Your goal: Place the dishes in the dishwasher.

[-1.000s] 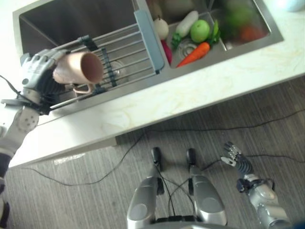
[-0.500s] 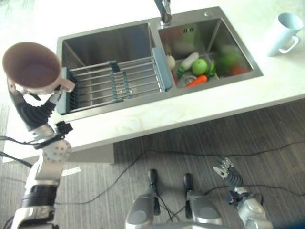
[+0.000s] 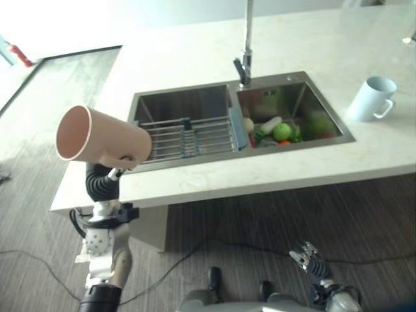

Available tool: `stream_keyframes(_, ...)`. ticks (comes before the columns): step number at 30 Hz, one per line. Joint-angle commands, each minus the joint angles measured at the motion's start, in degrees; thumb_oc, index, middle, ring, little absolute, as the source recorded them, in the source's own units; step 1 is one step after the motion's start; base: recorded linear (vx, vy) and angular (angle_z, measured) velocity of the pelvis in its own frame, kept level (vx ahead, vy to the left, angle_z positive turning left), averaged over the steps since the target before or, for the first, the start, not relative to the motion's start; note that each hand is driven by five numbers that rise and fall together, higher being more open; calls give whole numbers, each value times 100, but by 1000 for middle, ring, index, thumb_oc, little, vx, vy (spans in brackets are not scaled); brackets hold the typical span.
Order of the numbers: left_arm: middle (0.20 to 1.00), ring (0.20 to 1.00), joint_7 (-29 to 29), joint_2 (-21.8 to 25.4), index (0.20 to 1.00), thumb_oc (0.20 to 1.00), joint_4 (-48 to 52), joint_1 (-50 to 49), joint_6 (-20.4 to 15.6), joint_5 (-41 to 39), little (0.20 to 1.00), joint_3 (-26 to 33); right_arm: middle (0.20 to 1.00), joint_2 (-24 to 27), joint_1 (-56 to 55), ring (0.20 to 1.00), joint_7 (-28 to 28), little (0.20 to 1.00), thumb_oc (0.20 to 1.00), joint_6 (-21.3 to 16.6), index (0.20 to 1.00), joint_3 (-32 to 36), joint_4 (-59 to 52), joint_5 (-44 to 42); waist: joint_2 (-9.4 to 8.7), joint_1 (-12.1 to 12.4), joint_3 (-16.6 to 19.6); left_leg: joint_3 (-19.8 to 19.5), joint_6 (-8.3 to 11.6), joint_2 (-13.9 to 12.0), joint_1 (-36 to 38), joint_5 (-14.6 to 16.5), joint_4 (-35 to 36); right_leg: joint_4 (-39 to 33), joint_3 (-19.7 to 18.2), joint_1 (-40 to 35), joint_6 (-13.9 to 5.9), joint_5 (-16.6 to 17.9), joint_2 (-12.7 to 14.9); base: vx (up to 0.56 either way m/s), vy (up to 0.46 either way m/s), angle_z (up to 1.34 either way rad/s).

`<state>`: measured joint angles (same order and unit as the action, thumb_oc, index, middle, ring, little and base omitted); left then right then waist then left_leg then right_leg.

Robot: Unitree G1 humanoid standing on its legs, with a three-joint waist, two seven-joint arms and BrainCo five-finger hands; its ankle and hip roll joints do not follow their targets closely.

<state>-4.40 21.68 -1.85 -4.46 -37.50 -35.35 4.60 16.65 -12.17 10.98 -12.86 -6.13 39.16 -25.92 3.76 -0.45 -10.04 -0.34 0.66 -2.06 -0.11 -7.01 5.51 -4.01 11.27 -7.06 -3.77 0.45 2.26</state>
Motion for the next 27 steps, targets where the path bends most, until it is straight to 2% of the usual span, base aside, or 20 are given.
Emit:
stream_keyframes(1, 200, 200, 52, 391, 200, 200, 139, 486, -75, -160, 200, 264, 1000, -59, 263, 1000, 129, 1000, 1000, -95, 1000, 28, -80, -179, -241, 94, -129, 159, 66, 137, 430, 693, -88, 543, 360, 81, -93, -520, 64, -121, -138, 36)
stream_keyframes(7, 200, 200, -85, 274, 200, 200, 256, 243, 247, -445, 200, 400, 1000, 83, 501, 1000, 241, 1000, 1000, -76, 1000, -1, 89, -28, -234, 290, -196, -39, 208, 69, 310, 654, -369, 551, 458, -39, 57, -625, -16, -134, -132, 23)
stream_keyframes(10, 200, 200, -326, 179, 200, 200, 237, 171, 499, -532, 200, 367, 1000, 171, 559, 1000, 259, 1000, 1000, -39, 1000, 43, 136, -32, -215, 323, -359, 262, 350, -36, 8, 482, -571, 573, 587, -181, 120, -663, -62, -130, -130, 37)
stream_keyframes(12, 200, 200, -492, 97, 200, 200, 189, 119, 696, -613, 200, 339, 1000, 242, 575, 1000, 274, 1000, 1000, -17, 1000, 73, 138, -58, -146, 353, -490, 430, 481, -130, -189, 241, -572, 572, 706, -250, 130, -657, -90, -131, -79, 91)
stream_keyframes(13, 200, 200, -591, 79, 200, 200, 126, 67, 744, -700, 200, 359, 1000, 274, 599, 1000, 252, 1000, 1000, 12, 1000, 83, 133, -67, -114, 363, -537, 618, 503, -178, -233, 220, -640, 563, 835, -271, 121, -655, -62, -96, -64, 112)
stream_keyframes(15, 200, 200, -601, 35, 200, 200, 16, 29, 780, -785, 200, 350, 1000, 284, 652, 1000, 205, 1000, 1000, 41, 1000, 79, 125, -102, -127, 366, -534, 806, 507, -163, -134, 436, -781, 539, 956, -317, 84, -722, 7, -106, -31, 125)
stream_keyframes(17, 200, 200, -480, 32, 200, 200, -70, -10, 687, -650, 200, 333, 1000, 275, 701, 1000, 195, 1000, 1000, 59, 1000, 71, 116, -144, -192, 348, -491, 1029, 353, -82, -74, 785, -1152, 502, 1120, -235, 76, -649, 127, -205, 17, 87)
stream_keyframes(18, 200, 200, -399, 23, 200, 200, -135, -32, 576, -595, 200, 307, 1000, 266, 700, 1000, 224, 1000, 1000, 52, 1000, 97, 122, -193, -260, 337, -457, 1129, 214, 14, 15, 1095, -1393, 476, 1213, -179, 68, -572, 204, -205, 36, 82)
stream_keyframes(20, 200, 200, -408, 24, 200, 200, -163, -72, 507, -629, 200, 315, 1000, 246, 667, 1000, 251, 1000, 1000, -3, 1000, 146, 154, -269, -318, 321, -383, 1256, 95, 117, 176, 1431, -1627, 437, 1367, -133, 77, -513, 247, -179, 47, 92)
stream_keyframes(22, 200, 200, -537, 24, 200, 200, -241, -98, 353, -673, 200, 279, 1000, 188, 542, 1000, 271, 1000, 1000, -95, 1000, 271, 204, -358, -321, 253, -244, 1562, 172, 94, 497, 1463, -1864, 332, 1722, -85, 113, -452, 227, -178, 109, 127)
stream_keyframes(24, 200, 200, -457, 106, 200, 200, -352, 6, 212, -302, 200, 142, 1000, 122, 405, 1000, 246, 1000, 1000, -190, 1000, 393, 223, -406, -238, 42, -123, 1997, 269, 31, 944, 1431, -1453, 412, 2096, 112, 100, -387, 246, -166, 243, 183)
stream_keyframes(26, 200, 200, -363, 180, 200, 200, -345, 101, 215, -96, 200, 58, 1000, 83, 380, 1000, 196, 1000, 1000, -214, 1000, 419, 218, -398, -172, -69, -105, 2070, 208, 104, 1146, 1497, -961, 604, 2199, 337, 20, -329, 300, -98, 264, 119)
stream_keyframes(27, 200, 200, -281, 212, 200, 200, -300, 123, 246, 5, 200, 23, 1000, 62, 389, 1000, 163, 1000, 1000, -223, 1000, 392, 224, -407, -135, -83, -116, 1962, 180, 166, 1212, 1491, -751, 700, 2168, 466, -26, -306, 305, -69, 263, 112)
